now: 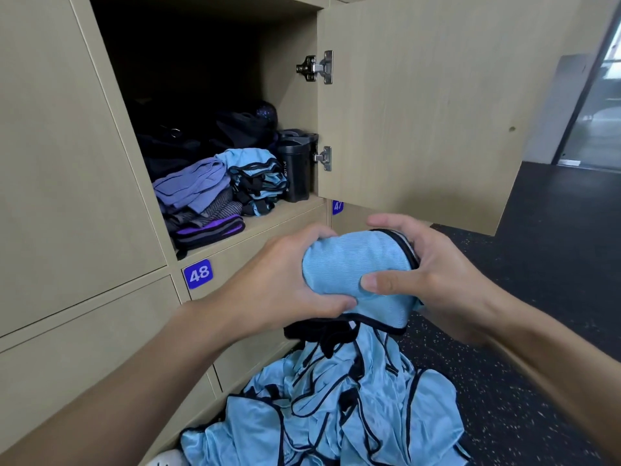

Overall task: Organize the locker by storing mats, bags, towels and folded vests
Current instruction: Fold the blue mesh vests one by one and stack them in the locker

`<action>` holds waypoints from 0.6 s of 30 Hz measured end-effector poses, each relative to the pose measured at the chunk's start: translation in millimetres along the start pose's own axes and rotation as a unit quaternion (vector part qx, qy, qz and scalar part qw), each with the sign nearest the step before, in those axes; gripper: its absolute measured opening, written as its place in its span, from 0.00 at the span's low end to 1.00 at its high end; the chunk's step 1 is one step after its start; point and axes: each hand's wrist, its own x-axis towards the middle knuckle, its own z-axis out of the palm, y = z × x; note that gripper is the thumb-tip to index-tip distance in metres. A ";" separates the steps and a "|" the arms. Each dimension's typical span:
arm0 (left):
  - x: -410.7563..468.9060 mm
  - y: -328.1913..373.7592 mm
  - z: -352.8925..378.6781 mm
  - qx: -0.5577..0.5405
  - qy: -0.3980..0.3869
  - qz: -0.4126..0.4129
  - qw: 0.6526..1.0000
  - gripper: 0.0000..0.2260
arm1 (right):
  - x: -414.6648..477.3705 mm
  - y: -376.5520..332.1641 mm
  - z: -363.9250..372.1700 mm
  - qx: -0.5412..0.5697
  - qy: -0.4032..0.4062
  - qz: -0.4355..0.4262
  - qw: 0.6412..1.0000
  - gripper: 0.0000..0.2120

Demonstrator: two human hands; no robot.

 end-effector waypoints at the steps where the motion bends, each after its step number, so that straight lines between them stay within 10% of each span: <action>1: -1.0 -1.7 2.3 -0.026 0.009 -0.007 1.000 0.22 | 0.7 2.1 -0.6 0.001 0.008 -0.002 1.000 0.34; 9: 18.9 -25.0 -14.9 -0.219 0.090 -0.099 0.967 0.20 | 53.0 6.4 2.0 0.010 -0.087 0.002 0.996 0.29; 18: 68.5 -67.9 -41.2 -0.243 0.213 -0.141 0.936 0.29 | 157.0 28.8 50.5 0.072 0.029 -0.065 0.995 0.28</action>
